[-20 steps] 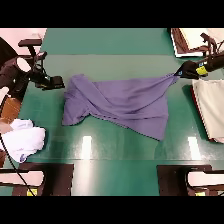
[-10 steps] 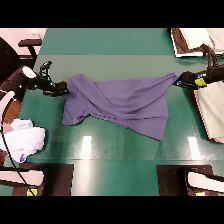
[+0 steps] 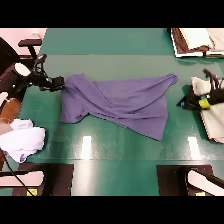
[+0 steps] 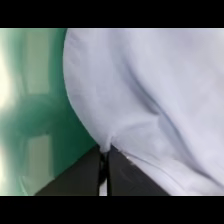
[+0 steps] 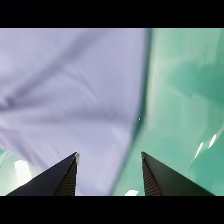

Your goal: Fold the shirts.

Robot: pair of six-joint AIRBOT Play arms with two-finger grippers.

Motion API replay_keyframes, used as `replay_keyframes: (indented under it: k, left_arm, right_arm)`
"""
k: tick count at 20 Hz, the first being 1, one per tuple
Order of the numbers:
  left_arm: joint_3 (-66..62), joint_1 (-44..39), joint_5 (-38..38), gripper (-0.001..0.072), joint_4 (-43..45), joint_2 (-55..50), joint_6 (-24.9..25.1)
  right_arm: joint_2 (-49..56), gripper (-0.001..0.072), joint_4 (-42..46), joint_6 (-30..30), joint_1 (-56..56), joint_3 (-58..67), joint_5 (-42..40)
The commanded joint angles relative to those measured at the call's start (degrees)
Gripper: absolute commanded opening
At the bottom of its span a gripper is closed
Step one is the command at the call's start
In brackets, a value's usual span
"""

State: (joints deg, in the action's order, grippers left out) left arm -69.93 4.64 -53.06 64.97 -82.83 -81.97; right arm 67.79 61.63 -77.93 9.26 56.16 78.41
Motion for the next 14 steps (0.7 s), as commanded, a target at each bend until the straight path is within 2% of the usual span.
replay_keyframes:
  k: [1, 4, 7, 10, 13, 14]
  left_arm:
    - [-0.09, 0.04, 0.39, 0.0031, 2.12, 3.52, 0.37]
    - [-0.07, 0.02, 0.02, 0.0032, 2.03, 3.54, 0.57]
    - [-0.07, 0.02, -0.11, 0.0031, 1.86, 3.54, 0.52]
    - [-0.07, 0.02, -0.15, 0.0031, 1.86, 3.54, 0.37]
    - [-0.07, 0.02, -0.81, 0.0031, 1.88, 3.54, 0.39]
    - [-0.07, 0.02, -1.05, 0.0031, 1.88, 3.54, 0.39]
  right_arm:
    - [-5.60, 0.0453, 0.11, -0.07, 6.62, -13.25, 1.31]
    - [-7.69, 0.0453, -0.22, -0.09, 9.51, -22.18, 0.52]
    - [-6.71, 0.0452, -2.82, -0.28, 6.69, -27.28, -1.40]
    - [-2.69, 0.0451, -10.84, -0.24, -1.31, -29.35, -5.81]
    - [2.05, 0.0450, -14.03, -0.24, -11.76, -28.37, -11.45]
    - [3.39, 0.0420, -13.99, -0.24, -14.45, -27.23, -12.52]
